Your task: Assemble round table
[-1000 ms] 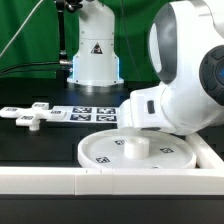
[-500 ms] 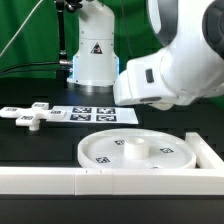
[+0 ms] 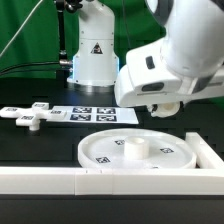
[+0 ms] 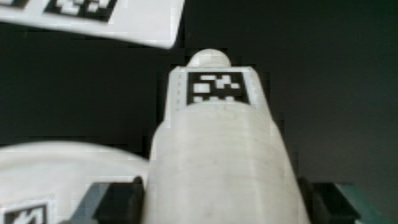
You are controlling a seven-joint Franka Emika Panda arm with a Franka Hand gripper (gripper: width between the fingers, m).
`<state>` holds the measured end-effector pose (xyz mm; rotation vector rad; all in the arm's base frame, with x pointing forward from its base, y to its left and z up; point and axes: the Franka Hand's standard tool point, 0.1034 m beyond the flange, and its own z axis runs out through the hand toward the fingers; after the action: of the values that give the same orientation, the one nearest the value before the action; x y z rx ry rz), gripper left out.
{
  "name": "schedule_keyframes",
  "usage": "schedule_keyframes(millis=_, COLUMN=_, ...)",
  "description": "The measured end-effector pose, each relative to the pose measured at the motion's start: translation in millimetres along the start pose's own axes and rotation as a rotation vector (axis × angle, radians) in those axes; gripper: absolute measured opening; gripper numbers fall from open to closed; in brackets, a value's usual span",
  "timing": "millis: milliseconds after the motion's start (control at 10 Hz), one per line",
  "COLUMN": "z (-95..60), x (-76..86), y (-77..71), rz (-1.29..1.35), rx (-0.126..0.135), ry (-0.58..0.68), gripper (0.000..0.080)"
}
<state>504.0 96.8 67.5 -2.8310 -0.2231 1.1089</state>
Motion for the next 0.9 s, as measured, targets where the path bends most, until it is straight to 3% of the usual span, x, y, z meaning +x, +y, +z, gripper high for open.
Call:
schedule_keyframes(millis=200, z=-30.0, x=-9.4, y=3.3, rz=0.002, rx=-0.007, ry=0.092, gripper=0.0407)
schedule_keyframes(millis=300, z=-44.1, x=-2.1, y=3.1, rz=0.002, rx=-0.013, ry=0.177, gripper=0.0409)
schedule_keyframes(millis=700, z=-46.6, x=4.8, y=7.3, rz=0.002, rx=-0.044, ry=0.466, gripper=0.0409)
schedule_keyframes(millis=900, z=-73.0, x=8.5, y=22.1, rz=-0.031, rx=-0.065, ry=0.599, gripper=0.0409)
